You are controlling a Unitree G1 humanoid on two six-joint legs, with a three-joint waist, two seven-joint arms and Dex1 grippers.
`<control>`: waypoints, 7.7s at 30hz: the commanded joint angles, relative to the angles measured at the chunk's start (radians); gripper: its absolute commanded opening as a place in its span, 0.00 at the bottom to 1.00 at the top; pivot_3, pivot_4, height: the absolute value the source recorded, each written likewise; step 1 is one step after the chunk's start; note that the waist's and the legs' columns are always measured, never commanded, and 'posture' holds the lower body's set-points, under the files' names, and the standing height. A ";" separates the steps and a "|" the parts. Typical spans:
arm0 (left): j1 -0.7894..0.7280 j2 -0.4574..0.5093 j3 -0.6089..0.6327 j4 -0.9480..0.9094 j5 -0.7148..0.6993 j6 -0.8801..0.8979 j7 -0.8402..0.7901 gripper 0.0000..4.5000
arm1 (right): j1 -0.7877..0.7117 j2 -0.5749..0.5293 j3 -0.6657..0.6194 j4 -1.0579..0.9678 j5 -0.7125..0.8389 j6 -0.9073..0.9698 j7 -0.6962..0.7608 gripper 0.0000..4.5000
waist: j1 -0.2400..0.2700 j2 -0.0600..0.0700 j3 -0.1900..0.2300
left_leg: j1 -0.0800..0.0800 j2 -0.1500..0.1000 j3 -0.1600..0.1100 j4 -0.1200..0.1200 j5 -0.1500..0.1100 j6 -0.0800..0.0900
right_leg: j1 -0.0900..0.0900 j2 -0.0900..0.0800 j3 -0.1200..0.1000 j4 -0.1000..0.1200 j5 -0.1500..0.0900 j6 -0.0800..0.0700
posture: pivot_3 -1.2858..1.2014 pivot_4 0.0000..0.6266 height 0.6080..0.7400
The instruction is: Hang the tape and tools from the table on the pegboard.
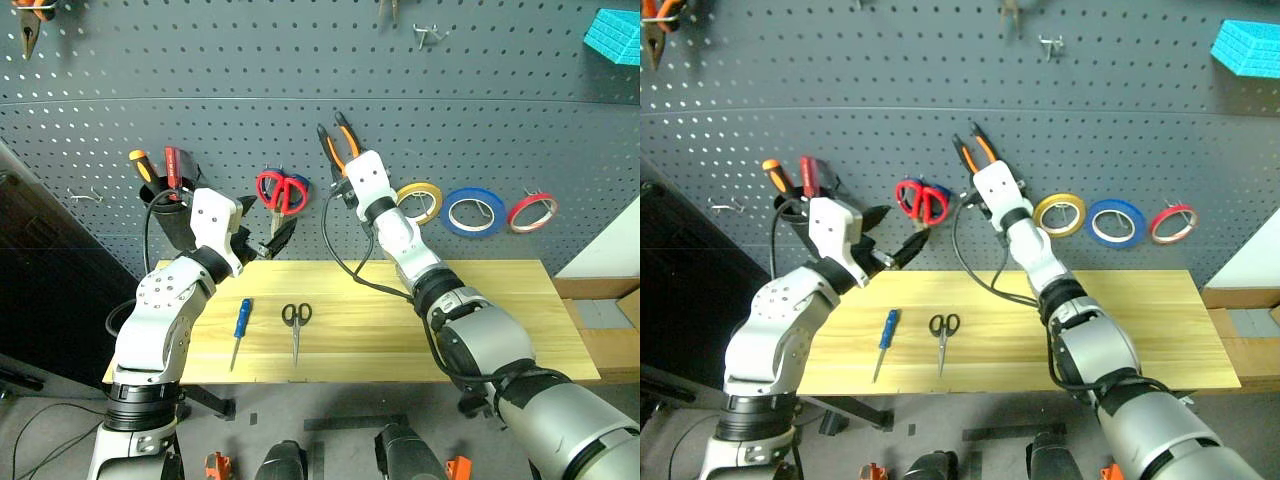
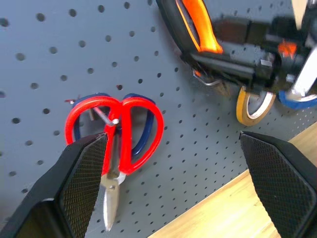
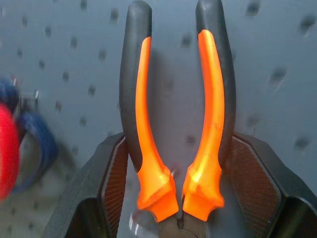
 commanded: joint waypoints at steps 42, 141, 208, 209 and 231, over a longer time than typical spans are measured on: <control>0.051 -0.389 -0.026 0.341 0.121 0.553 0.488 1.00 | 0.815 -0.404 0.200 -1.718 0.495 1.347 0.701 0.99 | 0.012 -0.014 0.010 | -0.001 0.000 0.000 0.004 0.000 0.000 | 0.002 0.000 -0.001 -0.004 -0.002 0.005 | 0.45 0.30 1.00; 0.007 -0.225 -0.038 0.029 0.205 -0.085 0.311 0.00 | 0.676 -0.454 0.148 -1.643 0.175 0.864 0.607 1.00 | -0.013 -0.019 0.030 | -0.002 0.001 0.002 0.002 -0.001 -0.002 | 0.000 0.000 0.000 -0.005 -0.001 0.006 | 0.44 0.27 1.00; 0.033 0.013 0.085 0.428 0.210 0.127 0.216 0.13 | 0.539 -0.402 0.334 -1.682 0.366 1.328 0.776 1.00 | -0.010 -0.023 0.088 | -0.004 0.005 0.002 0.002 -0.001 -0.004 | -0.004 0.001 -0.003 -0.003 0.003 0.000 | 0.45 0.25 1.00; 0.074 0.014 0.097 0.359 0.223 0.110 0.235 0.13 | 0.529 -0.398 0.324 -1.678 0.373 1.325 0.778 1.00 | -0.010 -0.023 0.087 | -0.005 0.005 0.002 0.001 -0.001 -0.005 | -0.004 0.001 -0.003 -0.003 0.003 0.000 | 0.45 0.25 1.00; -0.292 0.127 0.256 0.231 0.129 -0.185 0.236 0.13 | 0.361 -0.288 0.143 -1.512 0.457 1.223 0.722 1.00 | 0.005 -0.036 0.010 | -0.003 0.007 0.002 0.004 0.000 -0.011 | -0.002 0.004 -0.003 -0.003 0.005 0.000 | 0.47 0.09 1.00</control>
